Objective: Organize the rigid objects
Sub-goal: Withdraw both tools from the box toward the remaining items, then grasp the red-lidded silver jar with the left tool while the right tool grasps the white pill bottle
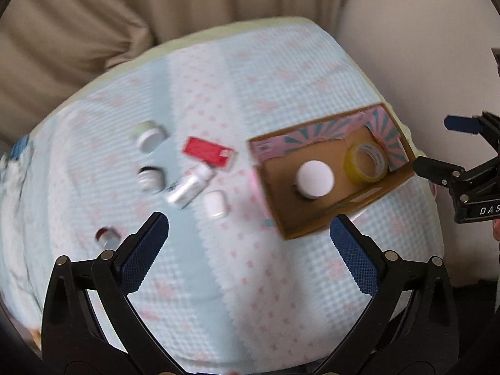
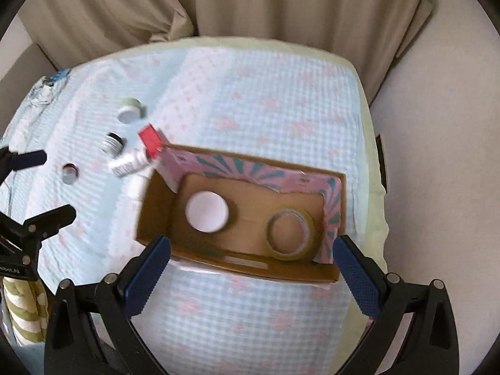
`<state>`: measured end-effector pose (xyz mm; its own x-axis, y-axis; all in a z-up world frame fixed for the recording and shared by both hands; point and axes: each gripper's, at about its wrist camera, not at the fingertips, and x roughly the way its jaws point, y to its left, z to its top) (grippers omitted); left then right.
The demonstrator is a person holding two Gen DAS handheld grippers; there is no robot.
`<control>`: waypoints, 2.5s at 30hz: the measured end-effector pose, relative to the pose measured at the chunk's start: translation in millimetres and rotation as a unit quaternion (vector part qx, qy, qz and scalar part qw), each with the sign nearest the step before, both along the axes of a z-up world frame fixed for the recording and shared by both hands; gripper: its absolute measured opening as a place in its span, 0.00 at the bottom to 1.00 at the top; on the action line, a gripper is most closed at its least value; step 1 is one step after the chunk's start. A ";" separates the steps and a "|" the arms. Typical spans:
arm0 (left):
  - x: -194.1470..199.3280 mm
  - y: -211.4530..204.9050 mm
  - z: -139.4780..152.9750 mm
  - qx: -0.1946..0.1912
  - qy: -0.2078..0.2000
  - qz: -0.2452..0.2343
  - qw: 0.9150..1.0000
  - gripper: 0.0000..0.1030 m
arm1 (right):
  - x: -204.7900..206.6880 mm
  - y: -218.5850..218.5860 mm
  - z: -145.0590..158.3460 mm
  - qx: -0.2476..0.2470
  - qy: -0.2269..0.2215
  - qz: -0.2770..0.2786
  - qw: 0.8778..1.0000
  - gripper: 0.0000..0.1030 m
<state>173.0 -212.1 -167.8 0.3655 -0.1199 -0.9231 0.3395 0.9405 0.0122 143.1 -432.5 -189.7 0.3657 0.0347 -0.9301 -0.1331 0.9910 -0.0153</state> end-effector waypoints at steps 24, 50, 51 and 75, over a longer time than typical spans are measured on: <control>5.9 314.2 -26.3 -0.048 0.046 0.257 0.964 1.00 | 63.6 200.2 17.8 0.069 0.007 0.020 0.997 1.00; 109.3 354.8 -219.0 -0.074 0.159 0.394 0.902 0.98 | 169.0 251.6 -199.1 0.191 0.165 -0.135 0.958 0.94; 109.5 355.9 -223.3 -0.076 0.161 0.398 0.900 0.97 | 169.0 250.8 -205.4 0.205 0.166 -0.158 0.952 0.91; 104.1 366.6 -292.5 -0.109 0.191 0.441 0.870 0.50 | 159.3 228.1 -265.7 0.307 0.203 -0.408 0.835 0.50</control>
<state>277.1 154.6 -460.3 0.0752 -0.1363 -0.9878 -0.5764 0.8024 -0.1546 302.4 -204.4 -455.4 0.1593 0.4450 -0.8813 0.7205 0.5579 0.4119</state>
